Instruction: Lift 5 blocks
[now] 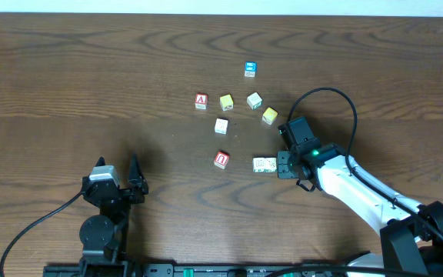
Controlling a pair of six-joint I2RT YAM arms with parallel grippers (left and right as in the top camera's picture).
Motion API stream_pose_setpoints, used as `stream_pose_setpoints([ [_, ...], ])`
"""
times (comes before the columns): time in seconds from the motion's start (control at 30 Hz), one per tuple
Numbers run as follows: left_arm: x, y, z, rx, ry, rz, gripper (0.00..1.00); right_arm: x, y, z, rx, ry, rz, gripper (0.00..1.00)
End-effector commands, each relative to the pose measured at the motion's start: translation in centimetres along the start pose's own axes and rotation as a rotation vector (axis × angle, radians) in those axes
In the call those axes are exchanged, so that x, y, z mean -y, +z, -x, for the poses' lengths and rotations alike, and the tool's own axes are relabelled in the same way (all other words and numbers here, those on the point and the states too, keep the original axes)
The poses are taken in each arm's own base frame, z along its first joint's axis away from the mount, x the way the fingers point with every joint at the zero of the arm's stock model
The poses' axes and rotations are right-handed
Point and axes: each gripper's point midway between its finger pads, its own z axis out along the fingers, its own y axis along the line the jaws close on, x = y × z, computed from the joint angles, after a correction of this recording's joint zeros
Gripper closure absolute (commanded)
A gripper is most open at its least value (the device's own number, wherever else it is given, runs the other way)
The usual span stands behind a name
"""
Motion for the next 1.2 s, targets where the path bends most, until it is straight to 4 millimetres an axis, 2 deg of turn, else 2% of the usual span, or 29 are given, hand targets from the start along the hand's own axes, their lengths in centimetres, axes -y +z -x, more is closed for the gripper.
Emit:
stream_pose_setpoints([
  [0.0,-0.8,0.1,-1.7,-0.054,-0.003,0.036,0.27,-0.2,0.1,-0.2,0.000,-0.007,-0.006,0.63],
  [0.3,-0.8,0.1,-1.7,-0.054,-0.003,0.037,0.27,-0.3,0.1,0.1,0.012,-0.006,-0.002,0.57],
  [0.47,-0.8,0.1,-1.7,-0.054,-0.003,0.037,0.27,-0.3,0.1,0.2,0.014,-0.005,-0.001,0.60],
  [0.53,-0.8,0.1,-1.7,-0.054,-0.003,0.037,0.27,-0.4,0.0,0.5,0.020,-0.009,0.001,0.58],
  [0.6,-0.8,0.1,-1.7,-0.054,-0.003,0.037,0.27,-0.6,-0.3,0.9,0.027,-0.030,0.005,0.55],
  [0.87,-0.8,0.1,-1.7,-0.054,-0.003,0.037,0.27,0.0,-2.7,3.1,0.040,-0.054,-0.060,0.53],
  [0.93,-0.8,0.1,-1.7,-0.054,-0.003,0.037,0.27,-0.3,-3.6,4.0,0.049,-0.068,-0.056,0.45],
  [1.0,-0.8,0.1,-1.7,-0.054,-0.003,0.037,0.27,-1.0,-4.7,5.3,0.070,-0.090,-0.037,0.28],
  [1.03,-0.8,0.1,-1.7,-0.054,-0.003,0.037,0.27,-1.7,-5.4,6.1,0.085,-0.118,-0.006,0.24],
  [1.17,-0.8,0.1,-1.7,-0.054,-0.003,0.037,0.27,-3.1,-7.0,9.2,0.163,-0.145,0.038,0.14],
])
